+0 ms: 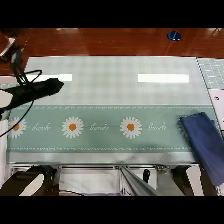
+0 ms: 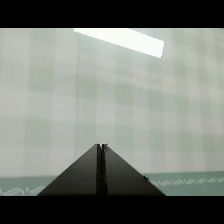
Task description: Fold the shirts.
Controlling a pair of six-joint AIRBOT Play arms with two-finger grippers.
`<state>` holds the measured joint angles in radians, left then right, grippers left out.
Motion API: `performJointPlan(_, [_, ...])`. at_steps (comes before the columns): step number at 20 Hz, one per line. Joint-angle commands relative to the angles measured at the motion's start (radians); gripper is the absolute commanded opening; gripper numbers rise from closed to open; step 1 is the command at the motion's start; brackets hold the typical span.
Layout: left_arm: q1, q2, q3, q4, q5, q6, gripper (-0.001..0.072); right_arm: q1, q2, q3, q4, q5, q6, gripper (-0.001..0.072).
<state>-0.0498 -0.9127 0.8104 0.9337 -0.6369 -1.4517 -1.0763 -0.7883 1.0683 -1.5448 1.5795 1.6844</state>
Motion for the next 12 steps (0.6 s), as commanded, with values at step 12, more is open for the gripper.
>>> performJointPlan(12, [-0.326, -0.192, 0.267, 0.586, -0.214, -0.143, 0.0022, 1.191, -0.382, -0.044, -0.13, -0.517, 0.095, 0.0023])
